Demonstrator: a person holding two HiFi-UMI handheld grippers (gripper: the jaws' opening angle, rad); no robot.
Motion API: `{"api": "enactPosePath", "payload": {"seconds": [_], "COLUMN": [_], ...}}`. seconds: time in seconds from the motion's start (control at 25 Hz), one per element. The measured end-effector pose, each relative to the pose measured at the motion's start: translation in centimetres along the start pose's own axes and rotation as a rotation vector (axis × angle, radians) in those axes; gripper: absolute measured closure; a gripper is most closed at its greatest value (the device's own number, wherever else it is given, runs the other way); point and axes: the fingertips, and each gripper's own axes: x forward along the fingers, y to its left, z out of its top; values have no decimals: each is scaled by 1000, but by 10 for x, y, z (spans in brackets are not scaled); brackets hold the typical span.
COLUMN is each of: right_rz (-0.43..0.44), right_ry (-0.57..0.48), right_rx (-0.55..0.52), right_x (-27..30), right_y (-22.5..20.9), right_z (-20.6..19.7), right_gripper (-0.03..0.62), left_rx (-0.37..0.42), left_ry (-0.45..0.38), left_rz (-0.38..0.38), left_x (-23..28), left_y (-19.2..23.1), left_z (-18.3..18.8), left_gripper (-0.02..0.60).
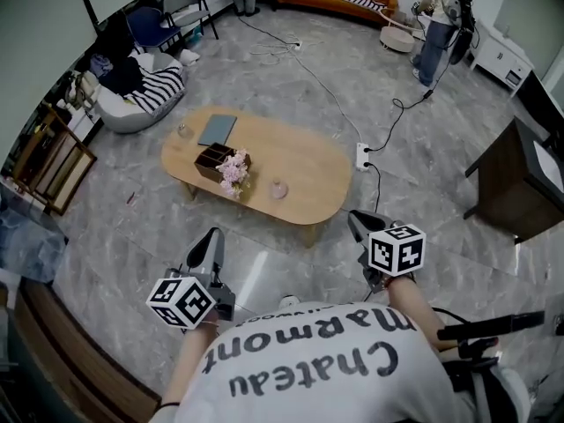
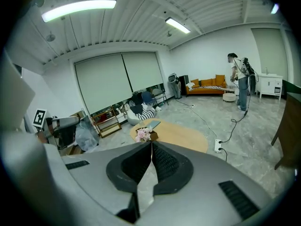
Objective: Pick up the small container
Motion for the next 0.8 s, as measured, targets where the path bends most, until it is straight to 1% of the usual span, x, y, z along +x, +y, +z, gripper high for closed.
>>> {"api": "enactPosePath", "payload": {"seconds": [0.2,0.48,0.68,0.8], "right_rz": [-22,-31,-26,-22], "right_ry": [-10,-1,21,36], "right_rx": [1,31,13,16], "right_x": [23,47,55,57], "right_y": [-6,-11,-6,-5], "right_z": [15,21,23,20], "right_gripper": [580,580,580,580], "left_rx": [0,-6,-24,-50], "left_ry": [9,19,57,80], "left_rz": [-21,-49,-67,-61], "left_x": [29,53,61,62], "left_y": [22,34,34,37], "left_z": [9,14,-1,-12], "left_gripper": [566,566,566,566]}}
